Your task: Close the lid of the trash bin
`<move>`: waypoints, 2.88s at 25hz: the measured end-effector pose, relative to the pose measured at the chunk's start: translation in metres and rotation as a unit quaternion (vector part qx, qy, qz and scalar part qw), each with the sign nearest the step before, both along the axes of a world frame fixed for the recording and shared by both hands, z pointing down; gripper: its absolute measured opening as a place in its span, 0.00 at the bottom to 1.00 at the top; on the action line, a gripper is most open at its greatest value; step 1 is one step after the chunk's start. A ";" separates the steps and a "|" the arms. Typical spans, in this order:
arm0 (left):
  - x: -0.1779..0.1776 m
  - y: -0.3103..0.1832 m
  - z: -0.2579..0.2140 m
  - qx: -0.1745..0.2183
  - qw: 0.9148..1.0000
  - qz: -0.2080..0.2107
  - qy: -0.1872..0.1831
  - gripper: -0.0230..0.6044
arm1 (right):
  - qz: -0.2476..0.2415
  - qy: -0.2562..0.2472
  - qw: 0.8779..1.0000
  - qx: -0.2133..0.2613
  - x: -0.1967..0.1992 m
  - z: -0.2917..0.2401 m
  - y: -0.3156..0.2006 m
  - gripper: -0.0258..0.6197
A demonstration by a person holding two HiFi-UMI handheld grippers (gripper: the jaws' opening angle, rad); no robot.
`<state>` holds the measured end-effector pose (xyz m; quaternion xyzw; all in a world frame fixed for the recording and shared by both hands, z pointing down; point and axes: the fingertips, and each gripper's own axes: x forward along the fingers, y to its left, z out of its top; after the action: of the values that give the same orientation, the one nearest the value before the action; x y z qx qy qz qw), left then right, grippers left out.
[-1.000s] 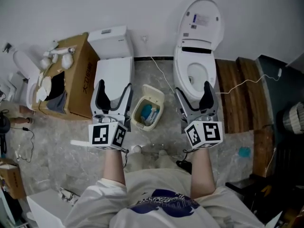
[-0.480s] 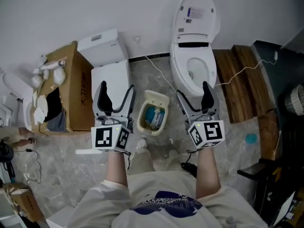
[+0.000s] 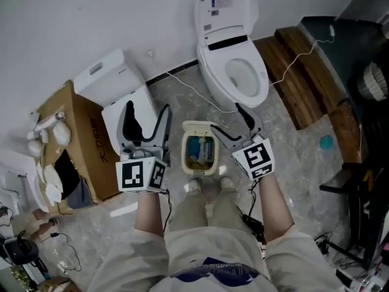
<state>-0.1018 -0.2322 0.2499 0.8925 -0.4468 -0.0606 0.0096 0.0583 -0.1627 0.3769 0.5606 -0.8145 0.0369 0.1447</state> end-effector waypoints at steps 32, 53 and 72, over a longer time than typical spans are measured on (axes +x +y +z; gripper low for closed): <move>0.004 -0.023 0.149 -0.042 0.997 -0.010 -0.061 0.66 | -0.324 0.209 0.886 -0.258 -0.111 0.330 0.047 0.61; -0.031 0.029 0.290 -0.141 0.986 -0.025 -0.080 0.66 | -0.406 0.182 0.827 -0.344 -0.162 0.452 0.164 0.55; -0.058 0.032 0.326 -0.159 0.984 -0.044 -0.071 0.66 | -0.392 0.175 0.812 -0.396 -0.170 0.509 0.172 0.54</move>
<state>-0.1596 -0.2002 0.5754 0.8610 -0.4894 0.0742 0.1169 -0.1113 0.0088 0.8864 0.0853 -0.8409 0.1979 0.4964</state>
